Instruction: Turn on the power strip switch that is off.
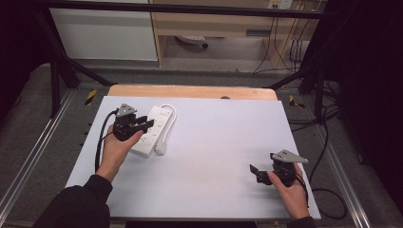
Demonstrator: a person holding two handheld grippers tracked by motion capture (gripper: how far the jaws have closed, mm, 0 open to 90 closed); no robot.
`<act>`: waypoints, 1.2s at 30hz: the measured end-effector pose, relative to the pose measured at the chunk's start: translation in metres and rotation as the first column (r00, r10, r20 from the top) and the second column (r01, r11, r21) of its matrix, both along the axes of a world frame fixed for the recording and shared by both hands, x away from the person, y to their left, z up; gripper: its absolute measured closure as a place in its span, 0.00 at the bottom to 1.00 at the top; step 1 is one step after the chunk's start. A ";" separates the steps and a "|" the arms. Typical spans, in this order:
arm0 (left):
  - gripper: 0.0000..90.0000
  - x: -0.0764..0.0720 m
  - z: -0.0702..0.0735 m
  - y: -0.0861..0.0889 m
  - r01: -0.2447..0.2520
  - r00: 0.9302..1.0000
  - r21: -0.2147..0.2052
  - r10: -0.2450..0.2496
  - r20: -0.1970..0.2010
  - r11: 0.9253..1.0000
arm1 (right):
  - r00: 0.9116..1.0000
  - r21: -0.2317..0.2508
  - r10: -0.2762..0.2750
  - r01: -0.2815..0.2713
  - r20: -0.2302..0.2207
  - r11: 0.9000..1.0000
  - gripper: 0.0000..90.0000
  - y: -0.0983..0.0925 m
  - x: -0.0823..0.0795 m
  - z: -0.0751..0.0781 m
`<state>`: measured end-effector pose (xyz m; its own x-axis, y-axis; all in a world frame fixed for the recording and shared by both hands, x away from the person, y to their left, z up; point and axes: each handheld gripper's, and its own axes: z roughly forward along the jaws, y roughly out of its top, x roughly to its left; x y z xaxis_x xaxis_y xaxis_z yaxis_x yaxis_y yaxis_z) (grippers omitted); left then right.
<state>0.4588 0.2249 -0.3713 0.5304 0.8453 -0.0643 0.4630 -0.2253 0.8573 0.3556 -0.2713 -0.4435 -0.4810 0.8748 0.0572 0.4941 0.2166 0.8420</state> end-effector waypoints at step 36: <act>1.00 -0.002 -0.017 0.002 0.042 0.998 -0.004 -0.042 -0.052 0.999 | 1.000 0.004 0.001 -0.001 -0.002 1.000 0.04 0.000 0.000 0.000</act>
<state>0.4564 0.2274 -0.3887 0.5611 0.8222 -0.0952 0.4974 -0.2430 0.8328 0.3560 -0.2712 -0.4435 -0.4819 0.8741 0.0614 0.4953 0.2139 0.8420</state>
